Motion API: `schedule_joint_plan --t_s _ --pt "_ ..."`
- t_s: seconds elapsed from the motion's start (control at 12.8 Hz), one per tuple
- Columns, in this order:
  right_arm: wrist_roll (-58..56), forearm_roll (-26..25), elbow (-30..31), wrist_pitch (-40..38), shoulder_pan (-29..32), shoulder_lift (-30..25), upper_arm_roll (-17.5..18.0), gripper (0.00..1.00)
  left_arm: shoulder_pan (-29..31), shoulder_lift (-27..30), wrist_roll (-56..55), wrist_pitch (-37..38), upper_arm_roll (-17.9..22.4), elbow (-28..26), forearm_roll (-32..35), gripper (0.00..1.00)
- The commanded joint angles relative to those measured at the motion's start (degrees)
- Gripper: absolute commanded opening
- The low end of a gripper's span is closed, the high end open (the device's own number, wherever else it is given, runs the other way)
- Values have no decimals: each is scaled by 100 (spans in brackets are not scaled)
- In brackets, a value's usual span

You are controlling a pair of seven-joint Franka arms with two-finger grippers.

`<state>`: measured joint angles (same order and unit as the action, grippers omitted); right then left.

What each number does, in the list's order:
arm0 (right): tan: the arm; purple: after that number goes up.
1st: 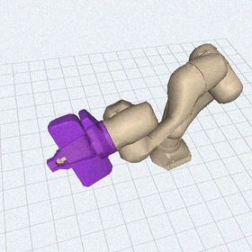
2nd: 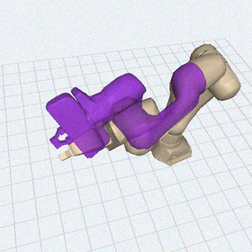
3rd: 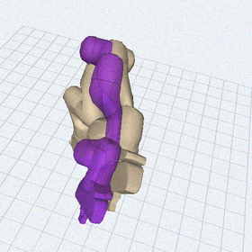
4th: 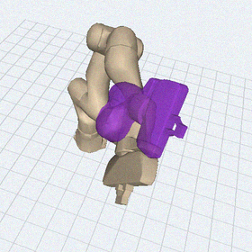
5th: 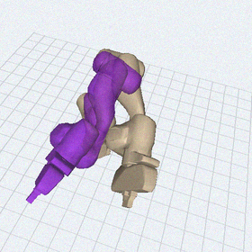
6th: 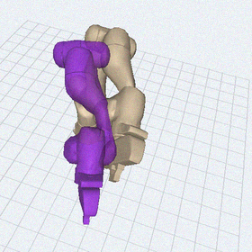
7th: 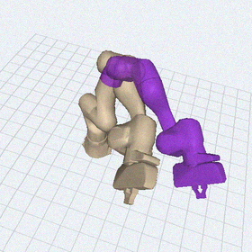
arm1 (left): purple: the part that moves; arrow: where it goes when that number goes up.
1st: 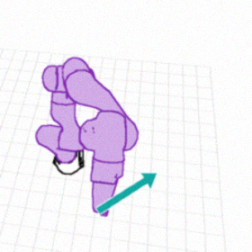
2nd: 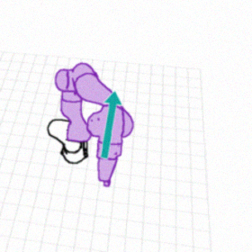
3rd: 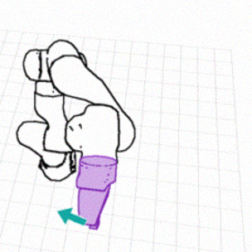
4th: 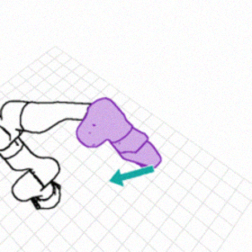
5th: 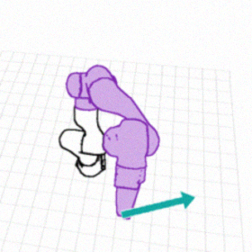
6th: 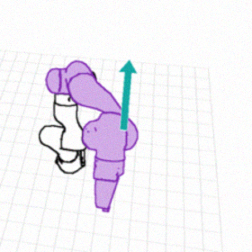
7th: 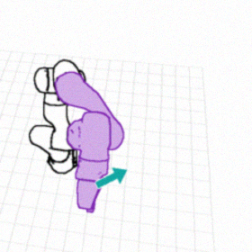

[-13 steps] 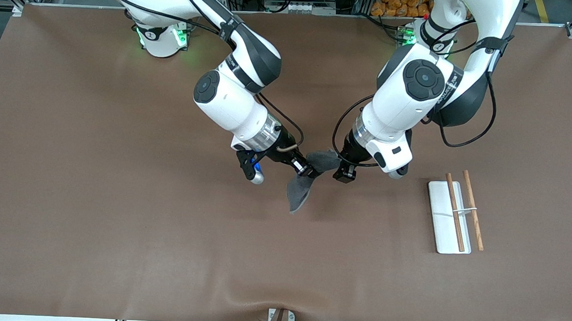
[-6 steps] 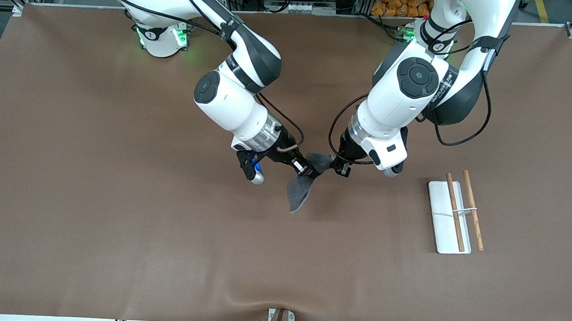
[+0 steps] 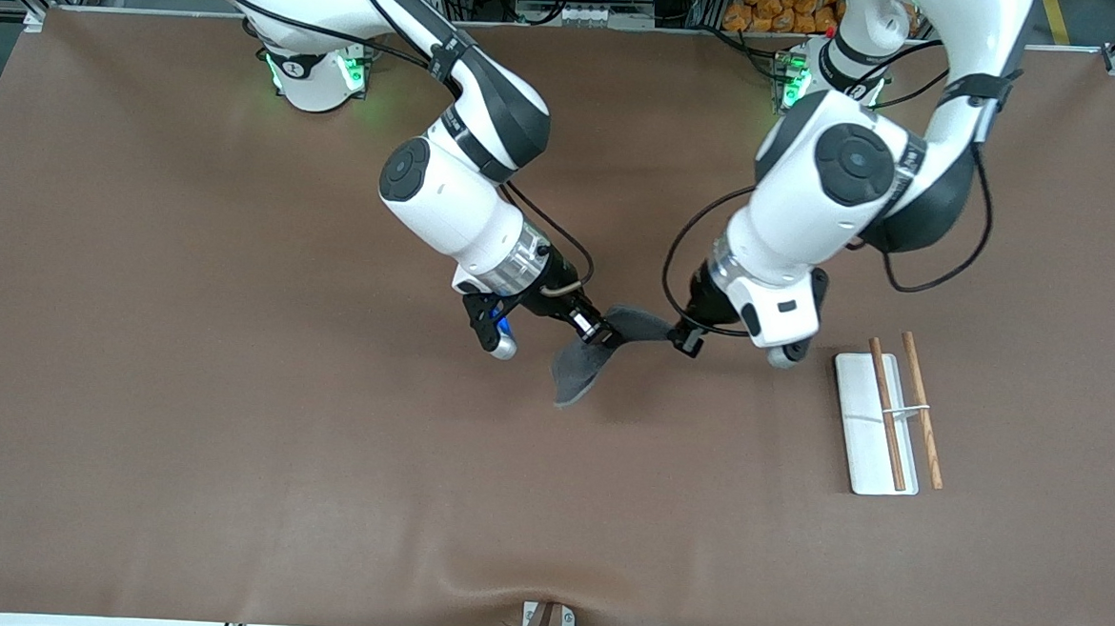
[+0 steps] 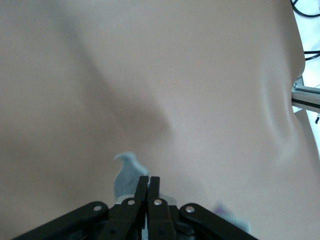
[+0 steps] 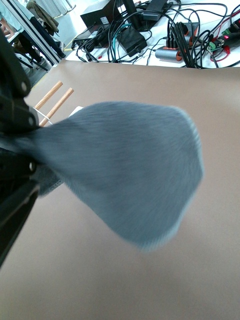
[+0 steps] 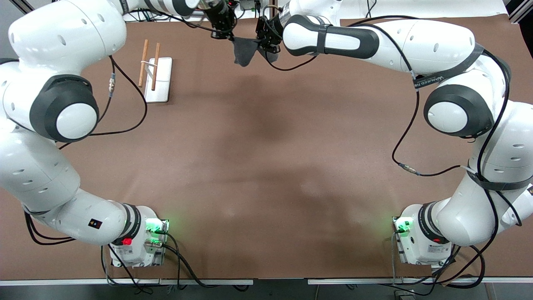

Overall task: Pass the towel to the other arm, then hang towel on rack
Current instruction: 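Grasp the towel with the left gripper beside the right gripper, then carry the towel to the rack with the left gripper while the right gripper withdraws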

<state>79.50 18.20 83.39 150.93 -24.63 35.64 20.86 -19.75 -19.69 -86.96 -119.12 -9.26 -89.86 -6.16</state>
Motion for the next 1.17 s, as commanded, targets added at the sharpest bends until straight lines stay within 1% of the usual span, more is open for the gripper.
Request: schedule_joint_plan --t_s 0.0,0.16,0.31,0.47,0.55,0.78,1.09 --pt "74 25 -148 -10 -15 102 -73 100 436 193 975 634 21 -14 -26 0" --pt "65 25 -148 -10 46 67 -73 100 717 255 1748 890 39 -5 -26 0" --pt "4 16 -95 -80 308 -3 -73 100 946 264 2460 900 47 4 -8 0" --pt "-57 8 -86 -404 564 -170 -73 100 1043 255 3252 900 39 4 263 0" --pt "-284 8 -77 -676 739 -258 -64 100 1044 246 3386 900 39 4 317 0" --pt "-1101 16 -86 -1861 1249 -486 -55 100 1052 237 3693 900 39 39 782 0" --pt "-1954 16 -86 -3627 2013 -952 -55 100 1149 220 4641 900 65 39 845 0"
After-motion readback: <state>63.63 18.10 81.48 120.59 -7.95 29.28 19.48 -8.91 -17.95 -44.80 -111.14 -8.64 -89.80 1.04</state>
